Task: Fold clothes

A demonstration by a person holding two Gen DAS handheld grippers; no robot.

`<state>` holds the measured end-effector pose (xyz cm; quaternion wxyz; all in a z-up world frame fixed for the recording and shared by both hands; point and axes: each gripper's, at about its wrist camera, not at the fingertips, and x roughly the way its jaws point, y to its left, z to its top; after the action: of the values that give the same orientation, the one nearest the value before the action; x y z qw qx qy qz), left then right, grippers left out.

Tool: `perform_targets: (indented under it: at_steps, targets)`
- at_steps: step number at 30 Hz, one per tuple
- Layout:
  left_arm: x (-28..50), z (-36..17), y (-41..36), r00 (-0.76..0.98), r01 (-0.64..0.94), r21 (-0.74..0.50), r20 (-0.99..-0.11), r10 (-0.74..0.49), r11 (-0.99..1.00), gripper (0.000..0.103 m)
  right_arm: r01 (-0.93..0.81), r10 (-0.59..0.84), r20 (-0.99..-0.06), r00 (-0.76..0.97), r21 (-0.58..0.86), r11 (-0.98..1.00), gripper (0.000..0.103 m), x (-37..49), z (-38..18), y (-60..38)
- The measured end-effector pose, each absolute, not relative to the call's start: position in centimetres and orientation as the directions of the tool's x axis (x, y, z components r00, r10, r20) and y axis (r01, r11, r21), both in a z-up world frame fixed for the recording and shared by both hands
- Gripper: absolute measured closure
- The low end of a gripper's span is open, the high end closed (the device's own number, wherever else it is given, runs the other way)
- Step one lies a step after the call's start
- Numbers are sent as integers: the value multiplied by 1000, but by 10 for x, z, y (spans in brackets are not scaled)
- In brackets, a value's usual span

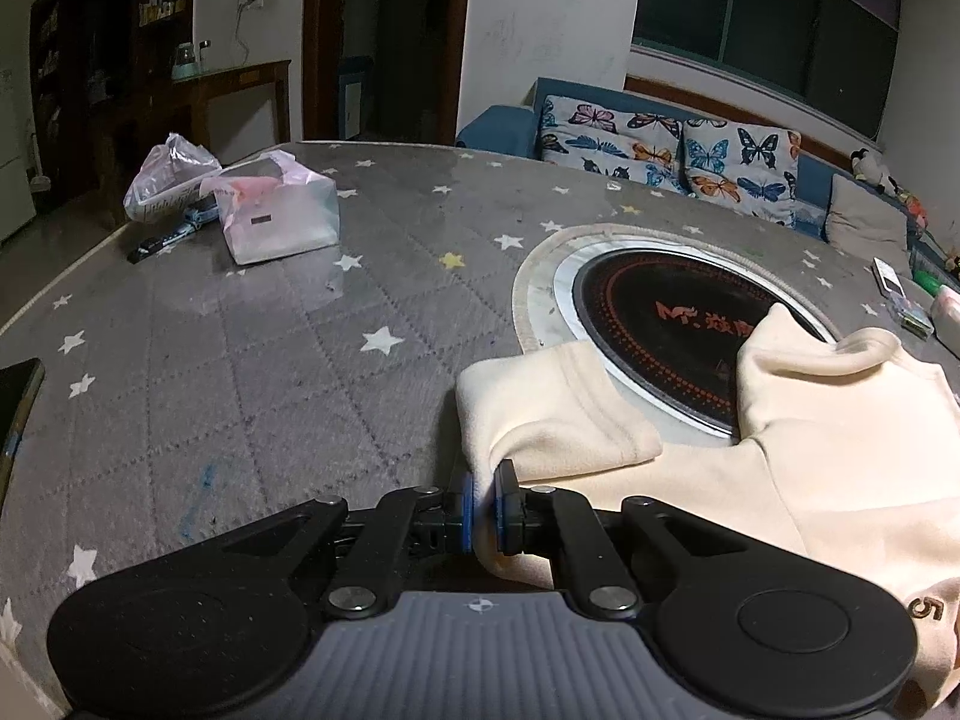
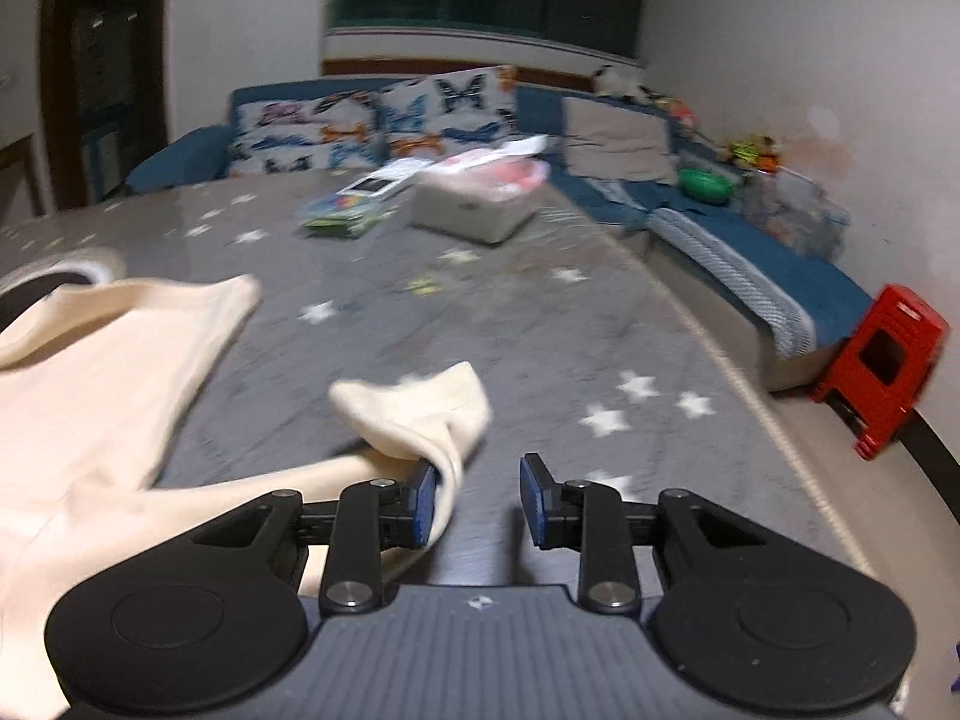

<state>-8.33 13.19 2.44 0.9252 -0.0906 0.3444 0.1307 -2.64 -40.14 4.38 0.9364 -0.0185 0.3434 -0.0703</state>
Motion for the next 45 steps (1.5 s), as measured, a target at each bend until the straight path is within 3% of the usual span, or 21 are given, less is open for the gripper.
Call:
perform_targets:
  at_steps: [11,17,23,28,32,45]
  targets:
    - [-79,23,131,720,-300,-66,-670,181,952,95,171,-128,-674,728,-3,985,82,-36,34,-436]
    - [-84,23,133,712,-310,-61,-676,190,949,94,188,-163,-672,722,-36,982,83,-29,35,-435]
    - [-91,33,126,729,-265,-54,-665,163,963,88,148,-151,-669,728,-61,987,83,-32,44,-434]
    - [-100,48,110,762,-181,-62,-640,100,982,70,61,-89,-648,756,-66,996,83,-43,64,-420]
    - [-99,58,91,779,-86,-77,-627,19,993,69,-35,-23,-632,775,-80,996,82,-48,80,-400]
    - [28,64,36,768,58,-65,-635,-86,996,72,-211,137,-652,746,-36,977,82,5,88,-345]
